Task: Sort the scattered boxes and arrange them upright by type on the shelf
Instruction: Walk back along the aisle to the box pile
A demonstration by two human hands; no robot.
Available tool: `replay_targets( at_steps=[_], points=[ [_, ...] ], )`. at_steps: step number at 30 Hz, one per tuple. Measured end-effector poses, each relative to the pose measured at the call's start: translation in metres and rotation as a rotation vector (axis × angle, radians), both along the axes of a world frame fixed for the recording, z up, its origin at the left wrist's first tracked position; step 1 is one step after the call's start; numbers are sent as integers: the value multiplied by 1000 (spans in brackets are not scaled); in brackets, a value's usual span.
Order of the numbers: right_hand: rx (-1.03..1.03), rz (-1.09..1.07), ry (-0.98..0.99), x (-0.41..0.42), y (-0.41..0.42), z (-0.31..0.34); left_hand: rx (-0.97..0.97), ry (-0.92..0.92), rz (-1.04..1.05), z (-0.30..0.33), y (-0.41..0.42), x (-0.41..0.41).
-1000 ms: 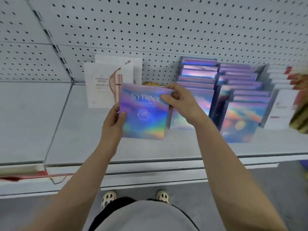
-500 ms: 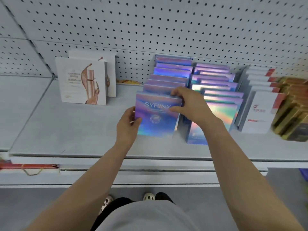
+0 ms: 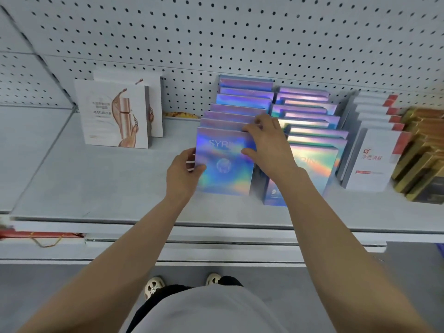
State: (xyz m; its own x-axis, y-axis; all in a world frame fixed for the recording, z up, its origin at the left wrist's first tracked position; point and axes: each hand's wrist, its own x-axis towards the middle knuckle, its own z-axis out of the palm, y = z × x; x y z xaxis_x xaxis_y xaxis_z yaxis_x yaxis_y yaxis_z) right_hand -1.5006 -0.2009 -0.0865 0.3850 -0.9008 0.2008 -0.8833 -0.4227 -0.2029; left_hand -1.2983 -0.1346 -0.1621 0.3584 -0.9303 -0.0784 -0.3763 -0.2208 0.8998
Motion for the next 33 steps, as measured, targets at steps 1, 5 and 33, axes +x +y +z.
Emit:
replay_targets(
  at_steps=[1, 5, 33],
  points=[
    [-9, -2, 6, 0, 1, -1, -3, 6, 2, 1, 1, 0],
    [-22, -18, 35, 6, 6, -8, -10, 18, -4, 6, 8, 2],
    [330, 641, -331, 448, 242, -83, -42, 16, 797, -15, 382, 370]
  ],
)
